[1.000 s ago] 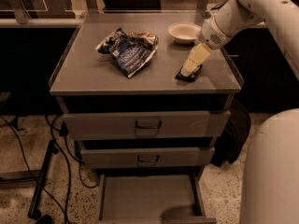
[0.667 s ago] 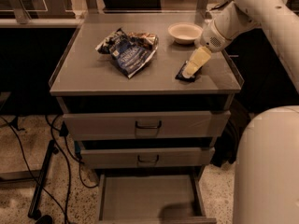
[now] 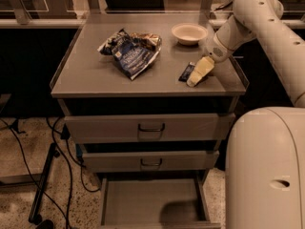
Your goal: Place rxbar blueberry into bottom drawer
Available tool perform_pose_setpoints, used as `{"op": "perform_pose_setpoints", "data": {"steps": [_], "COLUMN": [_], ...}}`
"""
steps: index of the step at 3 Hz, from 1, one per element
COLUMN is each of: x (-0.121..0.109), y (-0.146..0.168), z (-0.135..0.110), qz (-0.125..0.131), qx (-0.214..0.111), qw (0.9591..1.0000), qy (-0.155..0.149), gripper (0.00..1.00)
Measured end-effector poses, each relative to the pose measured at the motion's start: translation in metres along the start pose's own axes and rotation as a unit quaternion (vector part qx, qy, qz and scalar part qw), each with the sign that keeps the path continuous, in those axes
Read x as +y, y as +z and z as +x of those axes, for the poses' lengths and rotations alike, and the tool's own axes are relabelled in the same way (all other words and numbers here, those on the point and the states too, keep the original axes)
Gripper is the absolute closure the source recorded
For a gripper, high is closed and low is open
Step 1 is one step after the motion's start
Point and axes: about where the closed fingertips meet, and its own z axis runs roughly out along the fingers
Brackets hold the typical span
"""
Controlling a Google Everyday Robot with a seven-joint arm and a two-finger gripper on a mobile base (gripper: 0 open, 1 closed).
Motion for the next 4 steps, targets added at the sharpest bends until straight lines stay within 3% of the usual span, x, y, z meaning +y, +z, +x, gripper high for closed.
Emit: {"op": "perform_pose_setpoints", "data": {"steps": [1, 2, 4], "x": [0.0000, 0.0000, 0.0000], "y": [0.0000, 0.0001, 0.0001], "z": [0.0000, 0.0000, 0.0000], "qz": [0.000, 0.000, 0.000], "qx": [0.000, 0.000, 0.000], "qw": [1.0000, 1.0000, 1.0000], "qy": [0.000, 0.000, 0.000], "gripper": [0.00, 0.19, 0.65]}}
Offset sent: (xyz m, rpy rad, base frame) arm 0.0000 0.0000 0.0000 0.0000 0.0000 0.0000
